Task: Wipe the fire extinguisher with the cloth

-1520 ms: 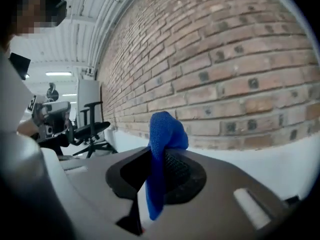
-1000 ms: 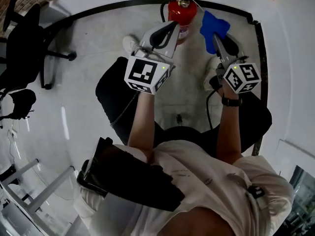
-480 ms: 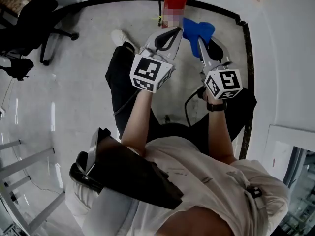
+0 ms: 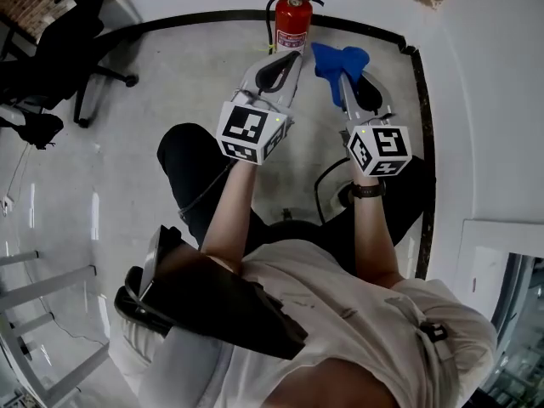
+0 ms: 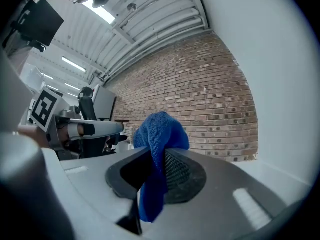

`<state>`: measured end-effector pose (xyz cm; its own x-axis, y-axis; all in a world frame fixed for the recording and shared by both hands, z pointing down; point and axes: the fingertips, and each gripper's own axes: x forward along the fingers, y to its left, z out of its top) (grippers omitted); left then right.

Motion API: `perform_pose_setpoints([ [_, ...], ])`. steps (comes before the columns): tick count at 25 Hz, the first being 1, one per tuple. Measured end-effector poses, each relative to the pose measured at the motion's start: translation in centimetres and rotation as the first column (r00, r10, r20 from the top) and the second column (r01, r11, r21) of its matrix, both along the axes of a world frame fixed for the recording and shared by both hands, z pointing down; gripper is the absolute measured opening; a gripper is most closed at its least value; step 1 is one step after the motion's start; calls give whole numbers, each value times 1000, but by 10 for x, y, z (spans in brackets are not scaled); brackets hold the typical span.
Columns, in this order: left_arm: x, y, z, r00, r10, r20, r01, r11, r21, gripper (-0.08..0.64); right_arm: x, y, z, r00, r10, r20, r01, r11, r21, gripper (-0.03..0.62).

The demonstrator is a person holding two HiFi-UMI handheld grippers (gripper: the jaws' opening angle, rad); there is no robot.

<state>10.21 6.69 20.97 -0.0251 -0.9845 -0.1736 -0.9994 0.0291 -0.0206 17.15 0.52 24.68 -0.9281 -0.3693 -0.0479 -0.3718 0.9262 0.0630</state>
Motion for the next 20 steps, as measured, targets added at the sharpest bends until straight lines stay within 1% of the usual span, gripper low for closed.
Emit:
perform_pose_setpoints([
  [2,-3,6,4,1000,-6,3,6,1000,-7,0,-2,3,7,1000,2,-10,-2,1000,-22,64],
  [5,-11,17,4,1000,-27,15,27,1000,-5,1,-10,12,13,1000,-20,-18,19,999,-44,64],
  [10,-17,20,11,999,-44,-5,44,999,-10,0,-12,17,15,999,-29,-31,28,999,-28,64],
  [15,-22,24,16,999,-48,-11,48,999,-17,0,-20,20,18,999,-35,-38,34,999,-34,64],
  [20,-33,28,24,997,-74,-20,73,997,-23,2,-28,25,23,998,-50,-41,49,998,-39,64],
])
